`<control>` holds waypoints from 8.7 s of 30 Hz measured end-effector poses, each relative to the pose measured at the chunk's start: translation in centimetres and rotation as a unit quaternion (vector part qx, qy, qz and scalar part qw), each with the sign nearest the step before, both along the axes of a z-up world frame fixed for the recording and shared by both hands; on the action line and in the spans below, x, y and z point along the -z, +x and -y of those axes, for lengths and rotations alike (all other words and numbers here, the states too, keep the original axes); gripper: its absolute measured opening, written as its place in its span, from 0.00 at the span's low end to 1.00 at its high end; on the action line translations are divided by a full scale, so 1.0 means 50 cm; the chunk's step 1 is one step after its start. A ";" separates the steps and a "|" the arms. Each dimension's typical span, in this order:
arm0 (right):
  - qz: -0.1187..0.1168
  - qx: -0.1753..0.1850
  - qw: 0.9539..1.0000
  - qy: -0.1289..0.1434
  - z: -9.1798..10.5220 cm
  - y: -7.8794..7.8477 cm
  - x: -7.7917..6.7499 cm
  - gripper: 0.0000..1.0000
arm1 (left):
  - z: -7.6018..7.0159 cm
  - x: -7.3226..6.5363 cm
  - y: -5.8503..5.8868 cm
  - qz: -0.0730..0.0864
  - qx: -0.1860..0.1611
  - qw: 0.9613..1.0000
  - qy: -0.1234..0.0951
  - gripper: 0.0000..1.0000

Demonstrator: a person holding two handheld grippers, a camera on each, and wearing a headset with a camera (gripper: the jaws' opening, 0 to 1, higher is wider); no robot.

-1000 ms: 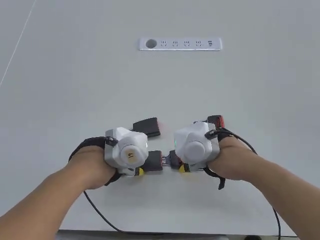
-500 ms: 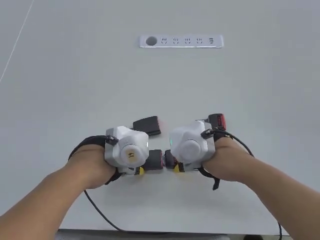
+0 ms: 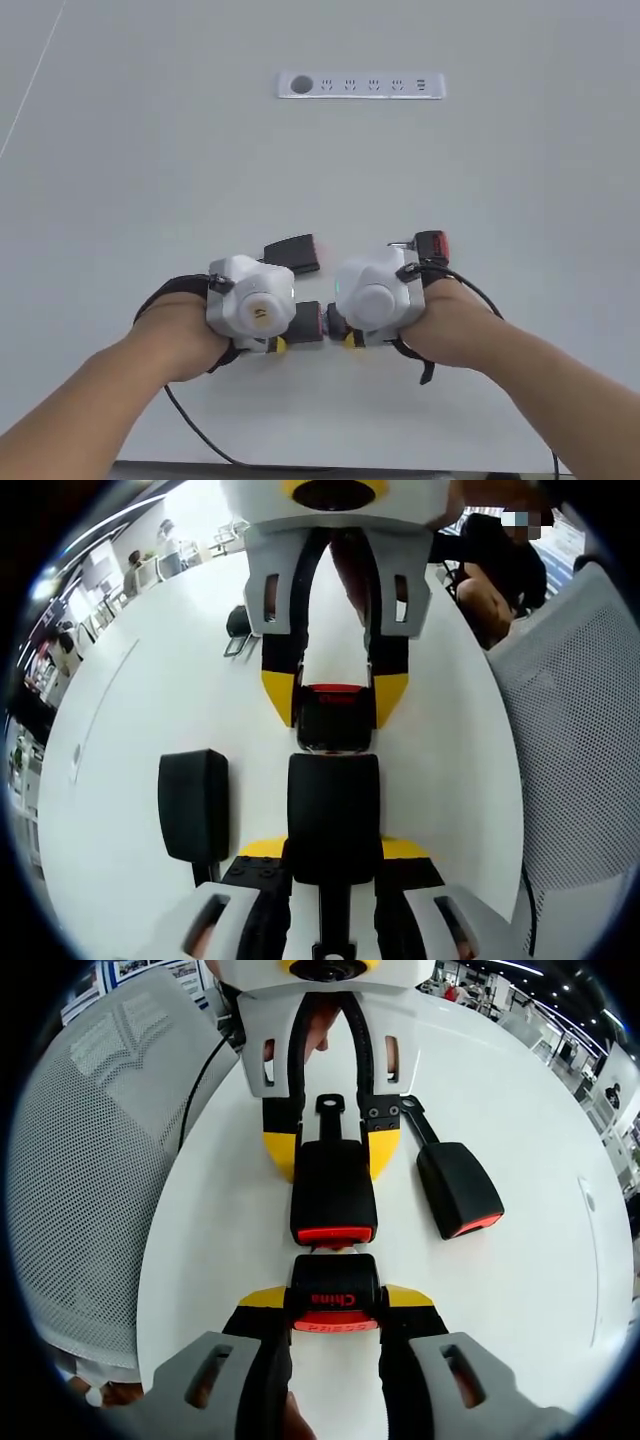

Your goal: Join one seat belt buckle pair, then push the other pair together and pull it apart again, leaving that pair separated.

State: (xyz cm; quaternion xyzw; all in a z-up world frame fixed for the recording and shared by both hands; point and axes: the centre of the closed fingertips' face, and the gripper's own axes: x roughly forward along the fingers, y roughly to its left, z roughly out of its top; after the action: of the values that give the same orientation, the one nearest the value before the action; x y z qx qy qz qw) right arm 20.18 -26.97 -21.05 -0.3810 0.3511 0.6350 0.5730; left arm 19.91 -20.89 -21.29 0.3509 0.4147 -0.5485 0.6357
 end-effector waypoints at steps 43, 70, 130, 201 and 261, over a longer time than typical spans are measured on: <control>-0.011 0.072 0.996 0.052 0.010 -0.013 0.000 0.31 | -0.009 -0.007 -0.002 -0.005 0.001 1.000 -0.030 0.31; -0.016 0.080 0.995 0.050 0.009 -0.015 0.002 0.31 | -0.010 -0.005 -0.003 -0.003 -0.016 1.000 -0.026 0.31; 0.024 0.153 0.981 0.117 0.121 0.116 -0.069 0.39 | 0.058 -0.096 0.132 0.053 -0.088 0.989 -0.106 0.45; -0.001 0.057 0.997 0.048 0.224 0.205 0.002 0.34 | -0.006 -0.013 0.184 -0.001 -0.004 1.000 -0.028 0.34; 0.010 0.054 0.996 0.077 0.011 0.191 0.002 0.32 | -0.003 -0.005 0.186 -0.003 0.015 1.000 -0.017 0.33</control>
State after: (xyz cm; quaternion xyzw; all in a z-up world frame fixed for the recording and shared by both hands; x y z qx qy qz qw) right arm 29.71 -27.52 -21.12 -0.3226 0.3158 0.6245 0.6373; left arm 29.20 -20.72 -21.06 0.3449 0.4018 -0.5661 0.6318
